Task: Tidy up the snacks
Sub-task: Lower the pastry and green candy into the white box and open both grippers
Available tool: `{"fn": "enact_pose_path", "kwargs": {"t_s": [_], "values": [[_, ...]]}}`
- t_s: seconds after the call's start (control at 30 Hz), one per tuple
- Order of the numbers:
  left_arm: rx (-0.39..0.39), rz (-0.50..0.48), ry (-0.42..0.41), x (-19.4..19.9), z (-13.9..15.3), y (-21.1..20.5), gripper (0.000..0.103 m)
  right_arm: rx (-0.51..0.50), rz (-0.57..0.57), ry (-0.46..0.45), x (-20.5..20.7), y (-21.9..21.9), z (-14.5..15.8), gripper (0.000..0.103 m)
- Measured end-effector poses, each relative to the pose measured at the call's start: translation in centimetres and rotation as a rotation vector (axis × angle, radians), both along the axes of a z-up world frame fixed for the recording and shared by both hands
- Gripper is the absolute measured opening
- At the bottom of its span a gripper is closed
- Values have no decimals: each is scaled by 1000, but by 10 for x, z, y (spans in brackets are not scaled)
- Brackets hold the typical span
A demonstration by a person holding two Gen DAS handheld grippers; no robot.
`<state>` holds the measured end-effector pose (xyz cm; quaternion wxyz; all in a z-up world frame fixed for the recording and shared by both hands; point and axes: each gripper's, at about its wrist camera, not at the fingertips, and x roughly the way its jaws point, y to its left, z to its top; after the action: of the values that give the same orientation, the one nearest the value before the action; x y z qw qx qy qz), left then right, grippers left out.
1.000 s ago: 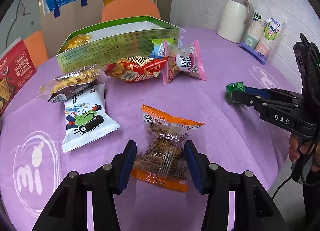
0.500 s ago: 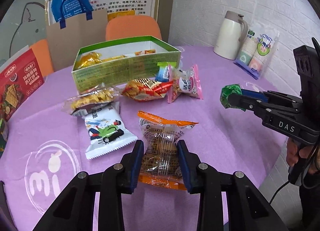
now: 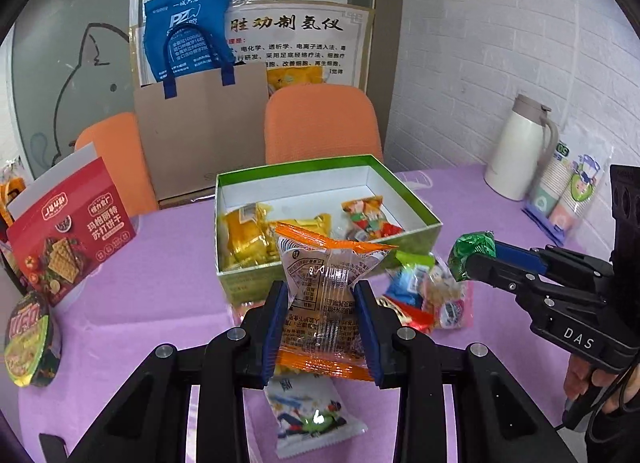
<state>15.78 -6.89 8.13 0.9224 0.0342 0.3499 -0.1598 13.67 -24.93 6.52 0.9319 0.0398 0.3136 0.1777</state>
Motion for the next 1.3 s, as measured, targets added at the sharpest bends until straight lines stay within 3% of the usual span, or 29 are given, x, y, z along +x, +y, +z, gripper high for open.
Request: {"fn": "enact_pose_path", "kwargs": {"t_s": [0.3, 0.5, 0.63, 0.67, 0.73, 0.77, 0.8, 0.9, 1.03, 1.3], "values": [[5, 59, 84, 85, -19, -3, 34, 55, -13, 55, 73, 0, -17, 29], [12, 66, 118, 116, -32, -12, 35, 41, -15, 70, 102, 1, -29, 30], [18, 58, 108, 126, -33, -17, 36, 21, -13, 56, 111, 2, -34, 38], [16, 53, 93, 126, -32, -18, 39, 6, -15, 43, 111, 2, -35, 45], [18, 49, 64, 123, -30, -19, 71, -24, -39, 8, 108, 2, -35, 80], [23, 66, 40, 120, -28, -17, 92, -39, -55, -20, 104, 0, -34, 85], [31, 92, -3, 114, -26, -16, 101, -58, -68, -43, 101, -2, -34, 91], [55, 119, -47, 108, -23, -15, 103, -69, -92, -48, 96, -7, -33, 100], [59, 137, -17, 106, -25, -12, 103, -35, -109, -12, 92, -15, -33, 101], [70, 152, -54, 77, -11, -6, 103, 2, -137, -10, 66, -19, -14, 102]]}}
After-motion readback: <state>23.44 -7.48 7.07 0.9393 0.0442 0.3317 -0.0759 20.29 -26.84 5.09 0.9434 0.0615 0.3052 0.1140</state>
